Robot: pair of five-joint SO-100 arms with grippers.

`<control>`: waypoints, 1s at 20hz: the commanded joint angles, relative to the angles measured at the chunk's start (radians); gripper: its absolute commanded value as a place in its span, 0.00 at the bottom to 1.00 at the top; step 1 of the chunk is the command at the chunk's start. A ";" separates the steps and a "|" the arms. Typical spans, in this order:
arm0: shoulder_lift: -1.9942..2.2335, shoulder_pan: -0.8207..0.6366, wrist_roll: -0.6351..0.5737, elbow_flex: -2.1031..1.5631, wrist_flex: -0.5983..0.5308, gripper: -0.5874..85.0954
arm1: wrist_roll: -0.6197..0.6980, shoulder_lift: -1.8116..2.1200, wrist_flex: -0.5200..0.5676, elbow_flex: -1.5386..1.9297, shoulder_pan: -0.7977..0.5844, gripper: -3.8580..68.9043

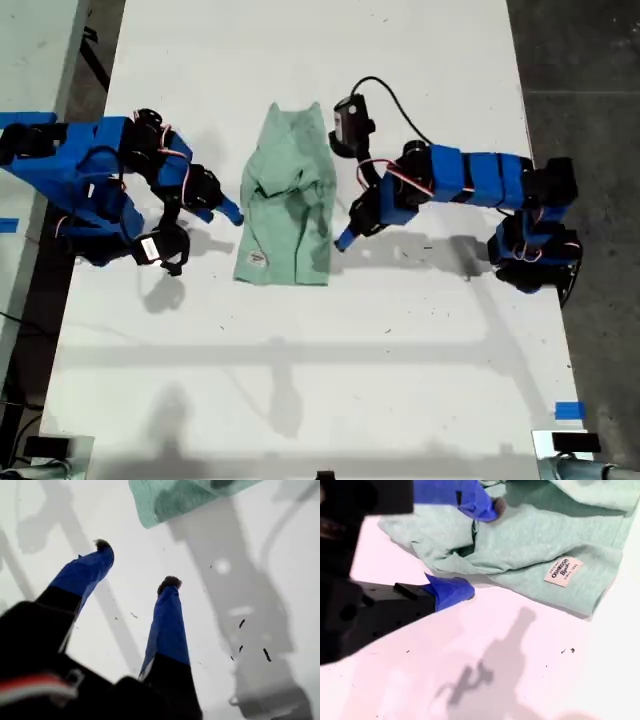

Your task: Fold tshirt

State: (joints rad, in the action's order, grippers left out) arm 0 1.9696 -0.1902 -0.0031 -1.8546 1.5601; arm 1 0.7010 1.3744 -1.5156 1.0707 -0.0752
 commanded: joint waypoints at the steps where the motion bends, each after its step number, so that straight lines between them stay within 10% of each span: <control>1: 0.061 0.008 0.014 -0.095 -0.129 0.19 | -0.029 -0.101 0.009 -0.178 0.014 0.40; 13: -0.288 0.104 0.069 -0.275 -0.592 0.24 | -0.258 -0.520 0.227 -0.342 0.074 0.40; 20: -0.488 0.138 0.101 -0.267 -0.678 0.24 | -0.344 -0.632 0.249 -0.365 0.098 0.41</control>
State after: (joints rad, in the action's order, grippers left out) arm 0 1.4926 -0.0614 0.0905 -2.1384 0.9004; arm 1 0.3728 0.7348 -1.2901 0.7915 0.0046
